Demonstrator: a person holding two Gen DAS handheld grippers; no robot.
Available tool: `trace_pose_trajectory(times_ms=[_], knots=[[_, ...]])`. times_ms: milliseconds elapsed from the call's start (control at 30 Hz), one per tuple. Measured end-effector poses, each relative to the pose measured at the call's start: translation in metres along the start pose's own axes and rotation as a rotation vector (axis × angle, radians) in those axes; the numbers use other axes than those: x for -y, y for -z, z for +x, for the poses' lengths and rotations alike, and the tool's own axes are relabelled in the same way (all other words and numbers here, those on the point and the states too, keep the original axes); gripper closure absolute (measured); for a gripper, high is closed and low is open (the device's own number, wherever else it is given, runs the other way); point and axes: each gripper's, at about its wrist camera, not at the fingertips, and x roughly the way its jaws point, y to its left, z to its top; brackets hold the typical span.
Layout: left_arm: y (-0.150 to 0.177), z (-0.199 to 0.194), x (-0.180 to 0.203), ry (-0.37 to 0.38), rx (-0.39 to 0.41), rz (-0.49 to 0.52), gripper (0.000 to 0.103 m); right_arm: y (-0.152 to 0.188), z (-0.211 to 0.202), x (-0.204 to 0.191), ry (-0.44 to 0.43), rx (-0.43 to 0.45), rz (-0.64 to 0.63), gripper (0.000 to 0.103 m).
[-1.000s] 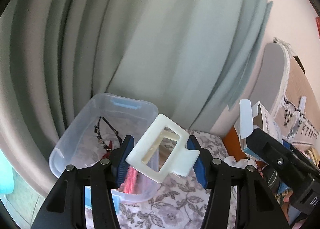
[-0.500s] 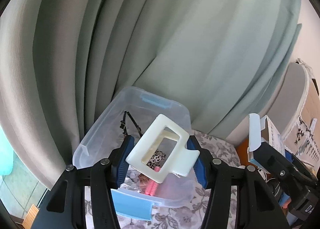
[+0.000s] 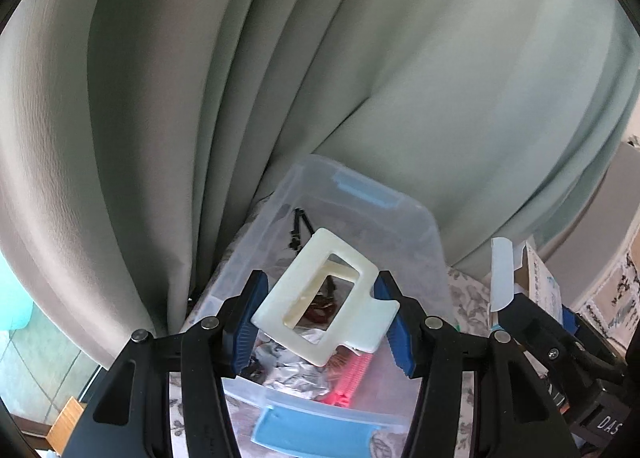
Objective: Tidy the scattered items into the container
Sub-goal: 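Lift and carry the hair clip and medicine box with both grippers over the box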
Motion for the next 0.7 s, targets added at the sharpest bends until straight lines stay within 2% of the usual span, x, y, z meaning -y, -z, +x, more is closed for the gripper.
trace_pose_trajectory(times_ms=[267, 700], knots=[[0.004, 0.007, -0.004, -0.003, -0.035, -0.001, 0.046, 0.0, 0.032, 0.003, -0.041, -0.055, 0.036, 0.018], [0.008, 0.023, -0.008, -0.051, -0.094, -0.011, 0.046, 0.011, 0.069, 0.015, -0.05, -0.137, 0.072, 0.016]])
